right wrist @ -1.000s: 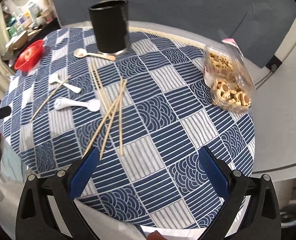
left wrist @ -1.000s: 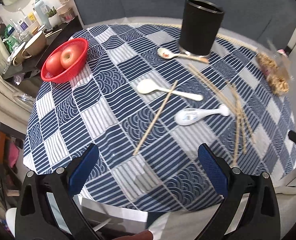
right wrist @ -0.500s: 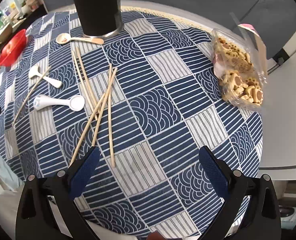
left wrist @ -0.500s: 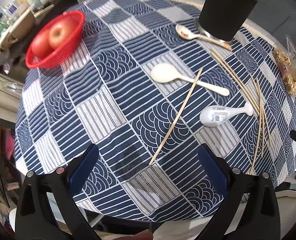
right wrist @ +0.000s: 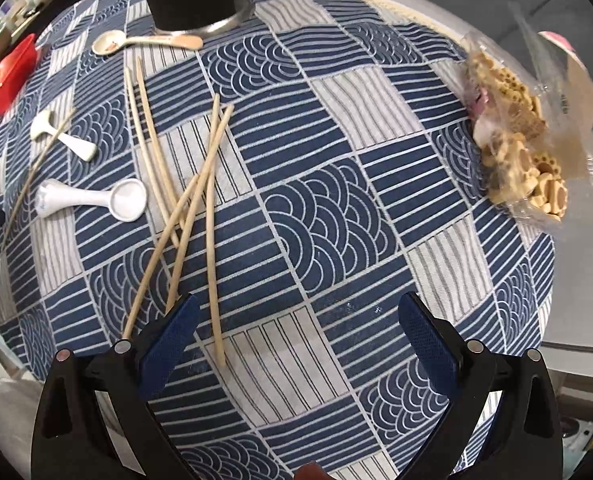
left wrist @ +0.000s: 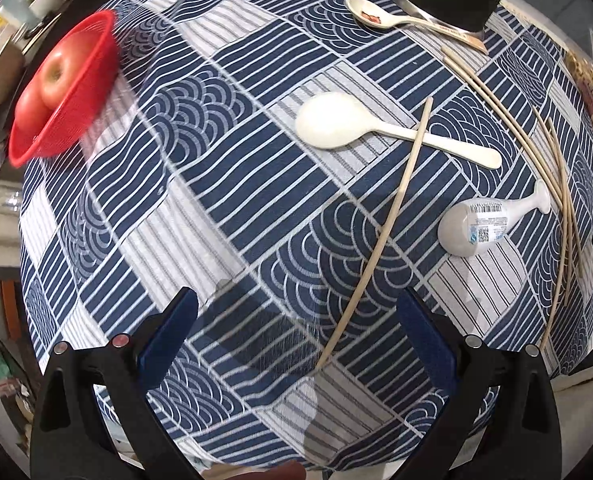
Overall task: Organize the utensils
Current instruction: 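Lower the left gripper toward a wooden chopstick while the right gripper lowers toward another, then close the left gripper on one chopstick while the right gripper closes on another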
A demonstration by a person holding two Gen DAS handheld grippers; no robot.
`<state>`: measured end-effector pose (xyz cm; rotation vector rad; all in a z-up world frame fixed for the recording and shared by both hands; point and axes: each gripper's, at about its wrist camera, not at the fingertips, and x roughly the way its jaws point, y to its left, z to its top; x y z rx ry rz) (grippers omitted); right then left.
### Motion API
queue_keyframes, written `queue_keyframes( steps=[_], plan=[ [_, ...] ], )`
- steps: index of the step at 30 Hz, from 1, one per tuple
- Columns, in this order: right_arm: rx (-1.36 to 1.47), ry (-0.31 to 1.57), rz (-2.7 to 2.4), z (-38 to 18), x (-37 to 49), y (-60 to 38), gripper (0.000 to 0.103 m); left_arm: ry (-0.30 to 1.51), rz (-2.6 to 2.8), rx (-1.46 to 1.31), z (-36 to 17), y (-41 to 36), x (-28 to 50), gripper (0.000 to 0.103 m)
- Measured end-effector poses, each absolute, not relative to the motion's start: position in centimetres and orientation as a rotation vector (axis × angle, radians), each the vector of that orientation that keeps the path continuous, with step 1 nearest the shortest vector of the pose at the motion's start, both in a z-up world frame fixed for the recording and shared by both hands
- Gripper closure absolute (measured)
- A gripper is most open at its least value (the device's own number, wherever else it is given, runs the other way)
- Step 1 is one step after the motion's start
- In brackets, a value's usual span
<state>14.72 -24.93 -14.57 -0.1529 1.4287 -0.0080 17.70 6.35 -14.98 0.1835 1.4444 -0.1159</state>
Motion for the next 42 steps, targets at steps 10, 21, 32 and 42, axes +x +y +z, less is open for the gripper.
queue_keyframes(
  steps=[10, 21, 32, 42],
  plan=[
    [-0.062, 1.464, 0.03, -17.4, 16.1, -25.4, 0.008, 1.474, -0.17, 0.189, -18.4, 4.6, 21.5, 0.004],
    [-0.053, 1.449, 0.053, -17.8, 14.9, -26.0, 0.006, 1.461, -0.174, 0.167, -19.2, 4.4, 22.1, 0.004],
    [-0.036, 1.412, 0.037, -16.4, 14.4, -25.5, 0.028, 1.366, -0.171, 0.134, -18.1, 4.4, 20.0, 0.011],
    [0.215, 1.409, 0.122, -15.5, 12.1, -27.9, 0.098, 1.373, -0.283, 0.216, -16.7, 2.4, 18.6, 0.083]
  ],
)
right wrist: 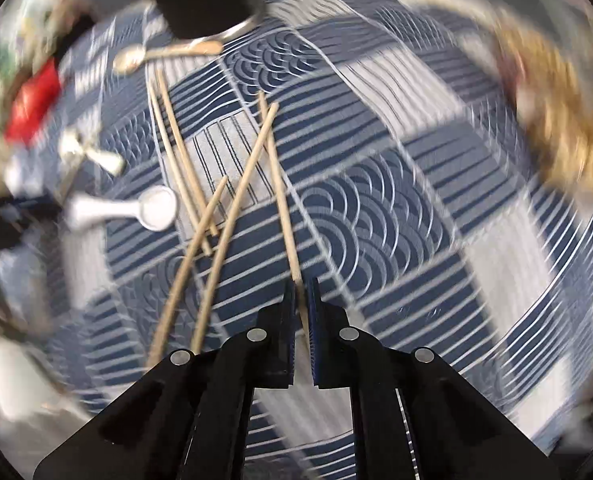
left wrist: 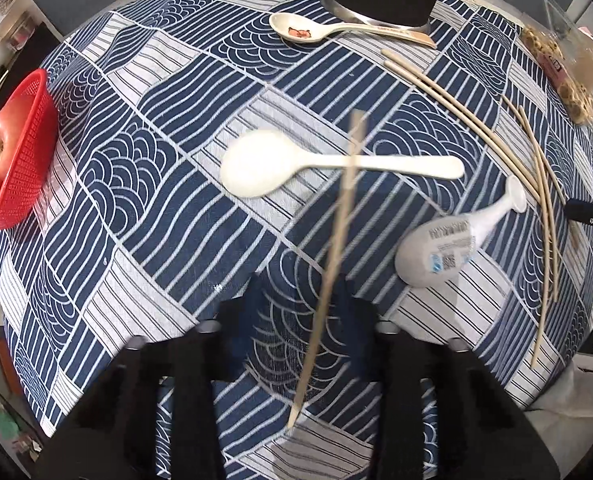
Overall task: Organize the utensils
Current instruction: 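Close the left gripper on one chopstick while the right gripper closes on another, then lift both held chopsticks and carry them over the black cylindrical holder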
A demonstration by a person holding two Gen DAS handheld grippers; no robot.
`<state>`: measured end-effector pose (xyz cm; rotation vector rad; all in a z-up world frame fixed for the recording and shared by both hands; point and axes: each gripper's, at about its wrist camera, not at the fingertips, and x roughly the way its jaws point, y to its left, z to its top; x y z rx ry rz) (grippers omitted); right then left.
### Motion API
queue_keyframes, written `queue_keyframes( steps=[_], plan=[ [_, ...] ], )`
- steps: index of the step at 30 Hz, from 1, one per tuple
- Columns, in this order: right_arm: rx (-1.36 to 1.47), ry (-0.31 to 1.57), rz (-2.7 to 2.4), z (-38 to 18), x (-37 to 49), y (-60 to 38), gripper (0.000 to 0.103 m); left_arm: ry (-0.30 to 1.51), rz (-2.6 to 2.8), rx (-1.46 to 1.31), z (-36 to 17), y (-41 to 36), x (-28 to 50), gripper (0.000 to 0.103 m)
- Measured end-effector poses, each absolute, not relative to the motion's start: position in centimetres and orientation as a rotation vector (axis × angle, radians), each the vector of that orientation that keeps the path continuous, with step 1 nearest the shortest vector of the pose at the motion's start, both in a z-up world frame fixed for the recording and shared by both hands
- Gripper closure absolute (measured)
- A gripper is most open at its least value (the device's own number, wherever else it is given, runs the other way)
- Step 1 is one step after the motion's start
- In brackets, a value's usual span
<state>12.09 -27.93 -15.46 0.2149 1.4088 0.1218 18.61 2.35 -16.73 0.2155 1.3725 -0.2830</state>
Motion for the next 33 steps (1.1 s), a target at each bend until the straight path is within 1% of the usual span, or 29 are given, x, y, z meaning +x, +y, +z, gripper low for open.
queue_keyframes(
  steps=[2, 3, 6, 13, 21, 26, 31, 32, 33],
  plan=[
    [0.283, 1.411, 0.103, -15.6, 11.3, -29.3, 0.098, 1.388, -0.286, 0.19, -16.8, 2.4, 18.2, 0.097],
    [0.297, 1.406, 0.079, -15.4, 10.8, -29.9, 0.098, 1.391, -0.281, 0.179, -16.8, 2.5, 17.8, 0.098],
    [0.344, 1.375, 0.061, -14.4, 9.5, -31.1, 0.098, 1.397, -0.273, 0.173, -16.8, 2.6, 16.9, 0.098],
    [0.337, 1.321, 0.034, -12.8, 7.6, -32.5, 0.098, 1.404, -0.259, 0.13, -16.7, 3.1, 14.5, 0.098],
    [0.343, 1.27, 0.032, -11.1, 7.6, -33.2, 0.099, 1.403, -0.231, 0.105, -16.0, 5.2, 10.2, 0.098],
    [0.334, 1.205, 0.053, -8.4, 7.4, -33.5, 0.099, 1.388, -0.236, 0.06, -14.9, 5.7, 8.2, 0.098],
    [0.33, 1.143, 0.099, -5.8, 7.9, -32.8, 0.1, 1.377, -0.251, 0.039, -13.4, 5.6, 7.7, 0.098],
    [0.328, 1.135, 0.107, -5.4, 8.0, -32.7, 0.103, 1.373, -0.251, 0.044, -13.4, 6.0, 8.0, 0.098],
    [0.335, 1.124, 0.118, -4.9, 8.2, -32.5, 0.103, 1.371, -0.251, 0.048, -13.1, 6.1, 9.7, 0.098]
  ],
)
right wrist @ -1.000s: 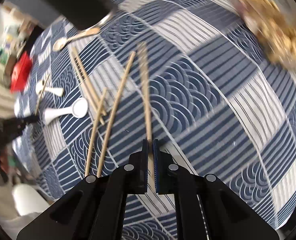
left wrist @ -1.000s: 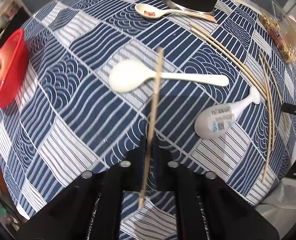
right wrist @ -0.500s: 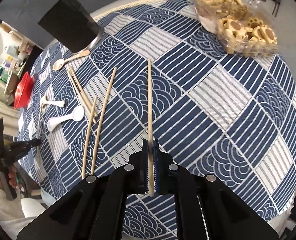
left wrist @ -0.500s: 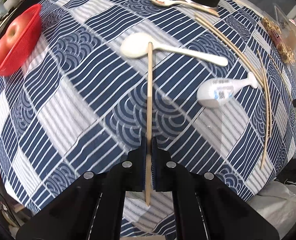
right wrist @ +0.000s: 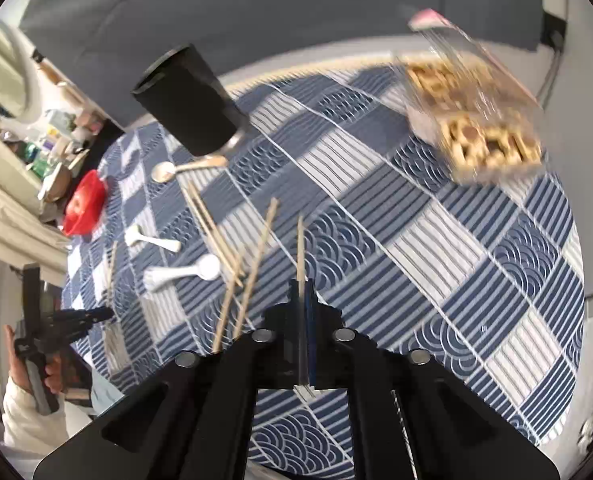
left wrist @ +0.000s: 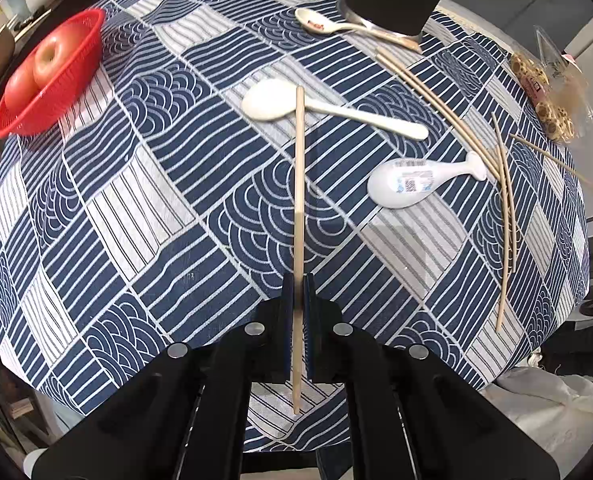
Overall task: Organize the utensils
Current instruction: 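Lift both held chopsticks and carry them over the black cylindrical holder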
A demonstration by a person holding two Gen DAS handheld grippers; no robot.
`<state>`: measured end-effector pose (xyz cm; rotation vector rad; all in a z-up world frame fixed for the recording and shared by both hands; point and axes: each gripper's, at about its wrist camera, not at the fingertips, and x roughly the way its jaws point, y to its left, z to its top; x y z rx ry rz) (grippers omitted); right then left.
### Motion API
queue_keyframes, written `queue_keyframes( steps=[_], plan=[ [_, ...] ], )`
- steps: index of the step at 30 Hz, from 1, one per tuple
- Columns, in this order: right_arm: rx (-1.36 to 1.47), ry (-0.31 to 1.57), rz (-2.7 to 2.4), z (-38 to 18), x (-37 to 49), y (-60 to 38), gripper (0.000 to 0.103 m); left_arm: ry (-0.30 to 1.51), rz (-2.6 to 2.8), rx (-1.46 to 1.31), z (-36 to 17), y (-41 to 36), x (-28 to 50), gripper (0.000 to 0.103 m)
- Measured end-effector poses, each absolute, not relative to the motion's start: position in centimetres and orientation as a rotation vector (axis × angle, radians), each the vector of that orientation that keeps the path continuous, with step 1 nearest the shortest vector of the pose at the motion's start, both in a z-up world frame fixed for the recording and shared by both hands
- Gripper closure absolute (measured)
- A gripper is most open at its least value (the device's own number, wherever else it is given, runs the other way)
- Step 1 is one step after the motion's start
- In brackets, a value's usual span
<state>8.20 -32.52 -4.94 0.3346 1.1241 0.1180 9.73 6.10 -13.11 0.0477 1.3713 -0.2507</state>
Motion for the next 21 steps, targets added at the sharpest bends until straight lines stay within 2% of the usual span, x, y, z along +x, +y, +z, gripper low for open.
queue_keyframes(
  steps=[7, 8, 15, 19, 21],
  plan=[
    [0.266, 1.108, 0.121, -4.1, 9.6, -31.4, 0.102, 1.314, -0.267, 0.061, -11.1, 4.7, 11.9, 0.098],
    [0.264, 1.114, 0.124, -4.4, 9.7, -31.4, 0.099, 1.309, -0.267, 0.061, -11.2, 3.7, 12.6, 0.098],
    [0.209, 1.2, 0.117, -8.6, 10.5, -30.8, 0.098, 1.286, -0.258, 0.046, -10.6, 2.3, 13.5, 0.098],
    [0.154, 1.239, 0.129, -10.5, 10.9, -29.6, 0.084, 1.294, -0.254, 0.043, -10.6, 1.9, 13.7, 0.098],
    [0.138, 1.261, 0.132, -11.4, 11.2, -28.9, 0.082, 1.301, -0.258, 0.042, -10.7, 1.7, 14.0, 0.098]
  ],
)
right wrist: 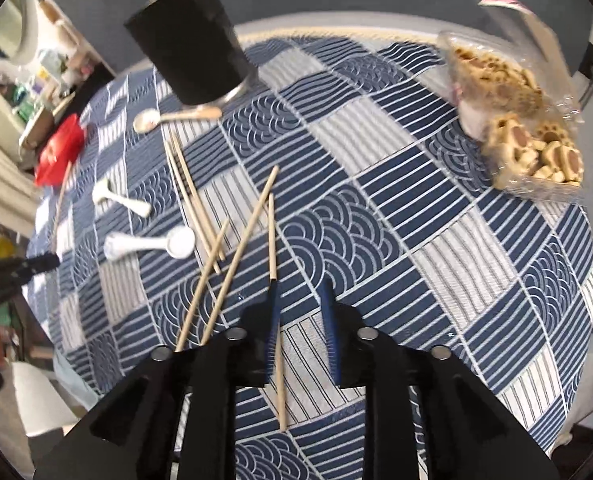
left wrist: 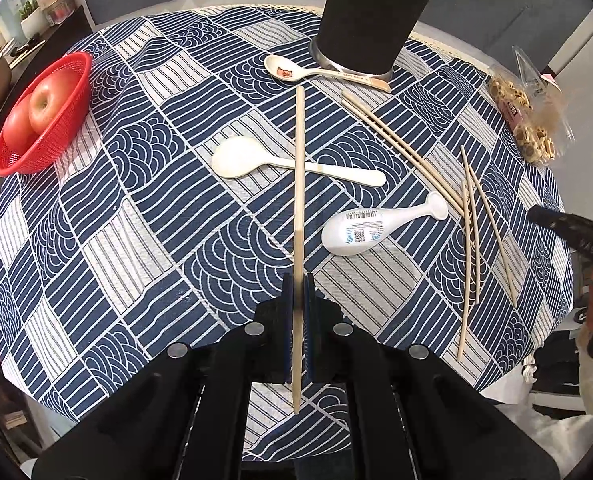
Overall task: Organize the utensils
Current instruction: 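Lift both held chopsticks and carry them over the black cylindrical holder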
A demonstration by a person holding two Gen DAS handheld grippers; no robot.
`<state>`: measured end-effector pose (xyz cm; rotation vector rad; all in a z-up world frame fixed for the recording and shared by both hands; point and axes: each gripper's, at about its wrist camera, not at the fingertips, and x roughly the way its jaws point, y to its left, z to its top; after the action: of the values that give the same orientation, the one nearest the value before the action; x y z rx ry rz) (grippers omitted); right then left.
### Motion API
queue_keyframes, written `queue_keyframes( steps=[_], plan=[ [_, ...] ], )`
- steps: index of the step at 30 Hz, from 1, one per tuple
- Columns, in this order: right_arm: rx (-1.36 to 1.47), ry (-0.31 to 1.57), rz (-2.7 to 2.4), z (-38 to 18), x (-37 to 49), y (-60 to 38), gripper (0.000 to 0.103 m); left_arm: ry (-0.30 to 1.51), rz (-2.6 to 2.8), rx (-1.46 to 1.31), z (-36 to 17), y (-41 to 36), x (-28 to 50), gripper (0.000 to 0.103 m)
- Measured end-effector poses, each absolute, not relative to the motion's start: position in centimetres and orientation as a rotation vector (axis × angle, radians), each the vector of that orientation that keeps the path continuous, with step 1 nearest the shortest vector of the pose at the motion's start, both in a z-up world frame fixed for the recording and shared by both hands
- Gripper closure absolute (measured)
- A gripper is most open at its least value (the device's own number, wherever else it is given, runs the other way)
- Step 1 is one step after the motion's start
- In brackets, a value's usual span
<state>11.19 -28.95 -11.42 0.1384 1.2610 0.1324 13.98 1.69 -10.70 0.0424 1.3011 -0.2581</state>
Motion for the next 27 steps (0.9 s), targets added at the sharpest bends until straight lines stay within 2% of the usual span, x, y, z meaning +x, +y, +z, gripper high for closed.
queue_keyframes(
  steps=[4, 12, 15, 17, 23, 27],
  plan=[
    [0.119, 1.293, 0.145, -12.9, 11.8, -27.6, 0.077, 1.305, -0.291, 0.028, -10.5, 1.5, 14.6, 0.098],
    [0.048, 1.353, 0.085, -14.9, 12.3, -25.7, 0.077, 1.323, -0.355, 0.07, -9.8, 1.2, 17.5, 0.098],
    [-0.108, 1.319, 0.036, -15.0, 11.9, -24.2, 0.09, 1.331, -0.39, 0.062, -9.7, 1.2, 18.7, 0.098],
    [-0.108, 1.314, 0.019, -14.9, 11.7, -23.8, 0.098, 1.329, -0.408, 0.068, -9.6, 1.1, 19.3, 0.098],
    [0.023, 1.324, -0.041, -14.2, 11.5, -25.5, 0.098, 1.306, -0.456, 0.108, -9.0, 0.4, 20.8, 0.098],
    [0.105, 1.262, -0.056, -11.8, 11.1, -26.9, 0.098, 1.273, -0.488, 0.137, -8.4, -0.1, 21.9, 0.098]
  ],
)
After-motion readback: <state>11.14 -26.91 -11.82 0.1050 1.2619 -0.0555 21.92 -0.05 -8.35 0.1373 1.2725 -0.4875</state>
